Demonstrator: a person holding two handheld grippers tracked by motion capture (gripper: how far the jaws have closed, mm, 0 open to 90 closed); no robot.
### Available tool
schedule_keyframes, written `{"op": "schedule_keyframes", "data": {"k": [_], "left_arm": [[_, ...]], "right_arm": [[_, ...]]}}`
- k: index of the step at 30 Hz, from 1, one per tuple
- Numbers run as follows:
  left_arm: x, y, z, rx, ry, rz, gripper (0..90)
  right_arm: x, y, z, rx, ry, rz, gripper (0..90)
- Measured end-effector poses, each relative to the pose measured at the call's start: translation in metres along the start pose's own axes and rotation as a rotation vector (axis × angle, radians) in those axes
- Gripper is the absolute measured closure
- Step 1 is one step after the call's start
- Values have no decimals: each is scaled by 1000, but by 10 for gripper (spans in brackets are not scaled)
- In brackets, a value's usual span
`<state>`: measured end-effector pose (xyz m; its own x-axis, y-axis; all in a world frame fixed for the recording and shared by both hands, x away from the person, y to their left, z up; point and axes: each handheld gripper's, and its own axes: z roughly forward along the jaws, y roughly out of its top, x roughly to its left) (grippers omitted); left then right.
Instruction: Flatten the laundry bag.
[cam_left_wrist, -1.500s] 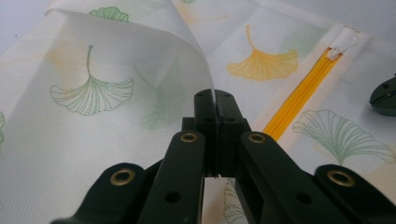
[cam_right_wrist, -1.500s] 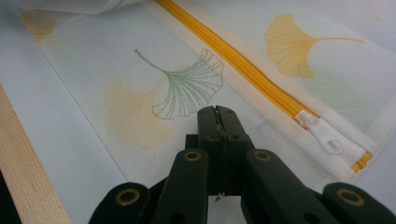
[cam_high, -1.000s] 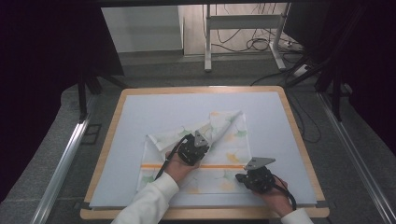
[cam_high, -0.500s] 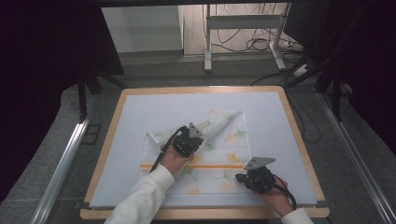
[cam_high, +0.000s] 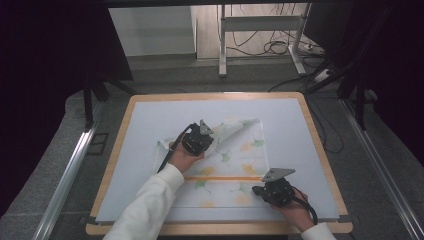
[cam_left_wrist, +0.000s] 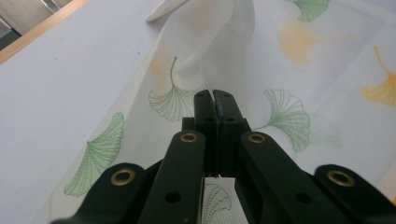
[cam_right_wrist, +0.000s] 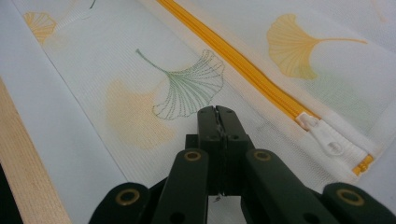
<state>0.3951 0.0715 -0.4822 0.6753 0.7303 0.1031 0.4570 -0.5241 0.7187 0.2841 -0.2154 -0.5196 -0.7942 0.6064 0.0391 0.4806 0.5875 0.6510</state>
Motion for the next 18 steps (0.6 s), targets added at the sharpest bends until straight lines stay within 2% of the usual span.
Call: {"op": "schedule_keyframes", "data": {"k": [4, 8, 10, 13, 16, 18], "left_arm": [[2, -1, 2, 2, 4, 12, 898], [8, -2, 3, -9, 4, -13, 898], [11, -3, 5, -10, 6, -12, 898], [19, -1, 8, 1, 5, -3, 899], [31, 7, 8, -7, 7, 10, 900], [34, 8, 8, -11, 11, 9, 900]], "right_arm": [[0, 0, 0, -1, 2, 1, 892], [0, 0, 0, -1, 1, 1, 892], [0, 0, 0, -1, -1, 2, 892], [0, 0, 0, -1, 2, 2, 891], [0, 0, 0, -1, 2, 0, 892], [0, 0, 0, -1, 1, -1, 892]]}}
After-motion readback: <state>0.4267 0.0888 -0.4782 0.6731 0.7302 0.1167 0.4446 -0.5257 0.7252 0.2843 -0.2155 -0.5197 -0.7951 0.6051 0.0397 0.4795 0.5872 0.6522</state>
